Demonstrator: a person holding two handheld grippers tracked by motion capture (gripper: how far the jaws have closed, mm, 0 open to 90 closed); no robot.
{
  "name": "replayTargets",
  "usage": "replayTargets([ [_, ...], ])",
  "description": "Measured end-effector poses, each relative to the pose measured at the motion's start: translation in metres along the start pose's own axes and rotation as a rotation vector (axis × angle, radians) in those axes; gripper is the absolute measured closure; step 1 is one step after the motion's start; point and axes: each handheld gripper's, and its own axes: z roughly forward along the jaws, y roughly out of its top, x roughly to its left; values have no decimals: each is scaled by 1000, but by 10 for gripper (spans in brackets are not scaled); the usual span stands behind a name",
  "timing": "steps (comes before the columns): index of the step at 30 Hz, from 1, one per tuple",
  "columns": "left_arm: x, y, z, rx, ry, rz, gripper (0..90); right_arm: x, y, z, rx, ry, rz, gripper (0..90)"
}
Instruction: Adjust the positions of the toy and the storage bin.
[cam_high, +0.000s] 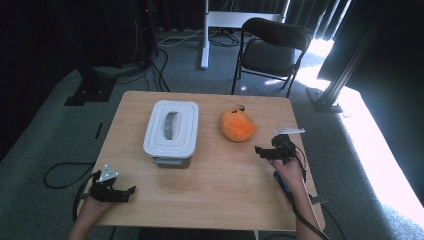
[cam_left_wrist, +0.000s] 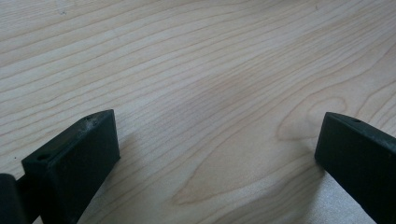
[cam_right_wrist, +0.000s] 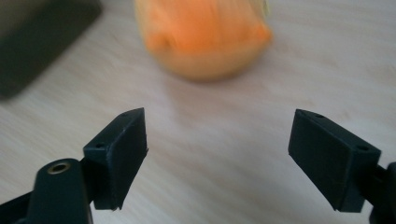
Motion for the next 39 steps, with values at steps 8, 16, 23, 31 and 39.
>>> replayTargets([
  [8,0,0,0,0,0,1,2,8,30,23,-20,7,-4,173],
  [16,0,0,0,0,0,0,2,9,52,54,7,25,24,143],
  [23,0,0,0,0,0,1,2,7,64,74,-11,44,46,146],
  [31,0,0,0,0,0,1,2,8,74,94,26,-19,42,149],
  [39,0,0,0,0,0,1,2,7,71,103,53,-80,26,158],
])
